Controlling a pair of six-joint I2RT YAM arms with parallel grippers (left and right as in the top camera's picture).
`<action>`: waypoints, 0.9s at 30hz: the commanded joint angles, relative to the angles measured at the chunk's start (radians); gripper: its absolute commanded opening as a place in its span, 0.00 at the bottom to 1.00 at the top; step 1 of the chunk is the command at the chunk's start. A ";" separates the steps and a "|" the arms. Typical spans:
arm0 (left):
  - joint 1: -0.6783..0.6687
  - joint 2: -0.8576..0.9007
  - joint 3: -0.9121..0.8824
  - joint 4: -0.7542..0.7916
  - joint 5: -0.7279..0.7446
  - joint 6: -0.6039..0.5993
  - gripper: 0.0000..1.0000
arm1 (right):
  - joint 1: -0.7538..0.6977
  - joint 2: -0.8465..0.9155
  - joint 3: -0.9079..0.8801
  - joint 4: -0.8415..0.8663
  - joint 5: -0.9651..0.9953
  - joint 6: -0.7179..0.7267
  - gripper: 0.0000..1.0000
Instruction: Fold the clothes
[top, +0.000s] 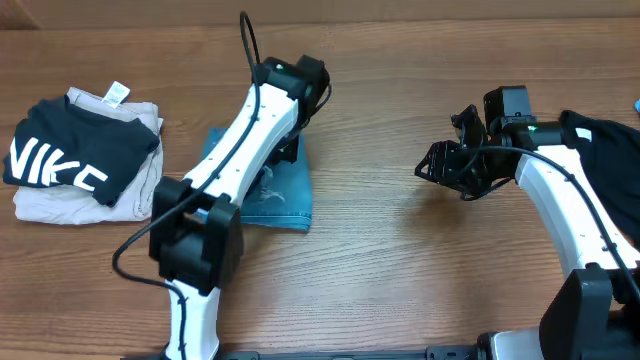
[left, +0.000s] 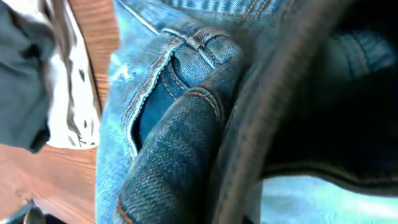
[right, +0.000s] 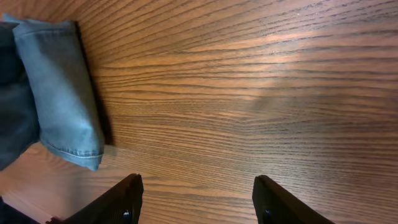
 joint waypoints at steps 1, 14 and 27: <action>-0.002 0.056 -0.006 0.005 0.018 -0.066 0.08 | -0.006 -0.014 0.014 0.002 -0.008 0.000 0.61; -0.016 0.071 0.203 0.002 0.278 -0.045 0.57 | -0.006 -0.014 0.014 -0.008 -0.008 -0.001 0.61; 0.282 0.060 0.483 -0.190 0.343 0.063 0.24 | 0.266 -0.002 0.011 0.513 -0.518 0.096 0.22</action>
